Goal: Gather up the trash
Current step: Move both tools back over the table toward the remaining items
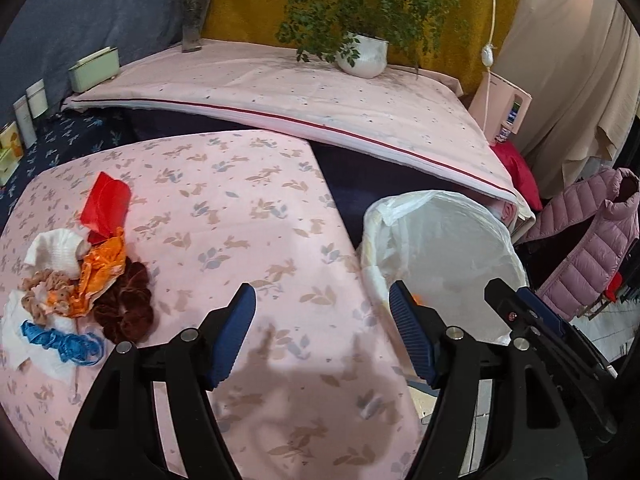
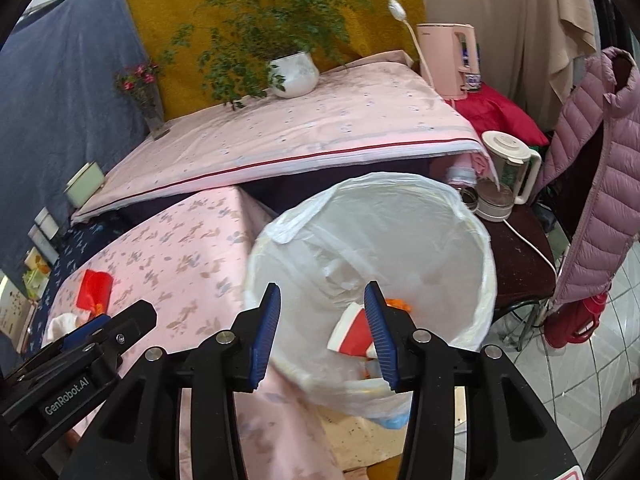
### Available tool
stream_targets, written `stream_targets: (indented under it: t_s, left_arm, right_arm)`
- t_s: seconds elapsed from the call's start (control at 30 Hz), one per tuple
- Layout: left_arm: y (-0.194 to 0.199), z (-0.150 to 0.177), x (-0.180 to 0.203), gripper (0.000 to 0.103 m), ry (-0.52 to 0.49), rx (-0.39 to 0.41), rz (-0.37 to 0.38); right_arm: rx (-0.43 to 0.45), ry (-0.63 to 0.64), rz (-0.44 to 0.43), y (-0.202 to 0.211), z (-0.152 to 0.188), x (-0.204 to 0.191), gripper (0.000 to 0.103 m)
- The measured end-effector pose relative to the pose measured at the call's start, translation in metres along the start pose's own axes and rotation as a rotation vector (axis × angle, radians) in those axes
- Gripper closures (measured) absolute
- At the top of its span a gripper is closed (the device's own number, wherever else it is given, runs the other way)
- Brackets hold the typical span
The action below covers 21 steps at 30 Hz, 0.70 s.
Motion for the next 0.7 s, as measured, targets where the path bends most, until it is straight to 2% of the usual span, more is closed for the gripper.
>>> stream_targets:
  t_s: [0.43,0.57,0.7]
  left_arm:
    - [0.041,0.013,-0.114,0.03,0.123,0.03,-0.149]
    - [0.051,0.023,-0.151,0.021,0.171,0.033,-0.199]
    - [0.056,0.034,-0.187,0.017,0.219,0.022,-0.238]
  right_arm:
    - [-0.031,0.121,-0.102,0.016,0.025,-0.095,0.059]
    - [-0.047,0.148,-0.127,0.017,0.036,-0.119,0.059]
    - [-0.073,0.171,-0.145,0.014,0.049,-0.14,0.058]
Point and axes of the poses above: each gripper's, at about its wrist camera, not at the fingertips, and y roughly against the way its jaws point, x to its right, z to its underside, the point moved 9 cm from there along -y, roughly the way its jaws point, and after that the axes turned 4 degrees about x, right-handed, at the moved point
